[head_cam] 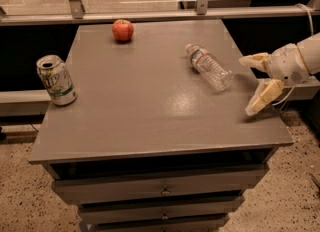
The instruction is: Knock water bottle over
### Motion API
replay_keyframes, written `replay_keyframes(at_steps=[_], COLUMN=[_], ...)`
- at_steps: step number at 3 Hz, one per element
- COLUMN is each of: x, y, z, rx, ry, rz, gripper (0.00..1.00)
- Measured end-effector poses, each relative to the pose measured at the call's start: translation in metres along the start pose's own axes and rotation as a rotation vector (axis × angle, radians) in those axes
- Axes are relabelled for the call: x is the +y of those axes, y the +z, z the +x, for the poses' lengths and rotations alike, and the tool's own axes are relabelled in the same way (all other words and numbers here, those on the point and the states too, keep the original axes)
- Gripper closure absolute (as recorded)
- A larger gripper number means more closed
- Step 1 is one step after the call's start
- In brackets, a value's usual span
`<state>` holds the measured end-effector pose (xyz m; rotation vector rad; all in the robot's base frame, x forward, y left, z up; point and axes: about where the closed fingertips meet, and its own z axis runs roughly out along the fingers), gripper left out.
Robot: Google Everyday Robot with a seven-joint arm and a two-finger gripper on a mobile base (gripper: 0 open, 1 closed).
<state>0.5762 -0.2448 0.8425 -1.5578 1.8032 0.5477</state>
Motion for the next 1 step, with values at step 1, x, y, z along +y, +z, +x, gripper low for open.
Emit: replay_keyframes(at_steps=[1], x=[-0.0002], y=[-0.0001], z=[0.0000], rx=[0.000], ry=[0.000], rz=[0.000], gripper=[0.00])
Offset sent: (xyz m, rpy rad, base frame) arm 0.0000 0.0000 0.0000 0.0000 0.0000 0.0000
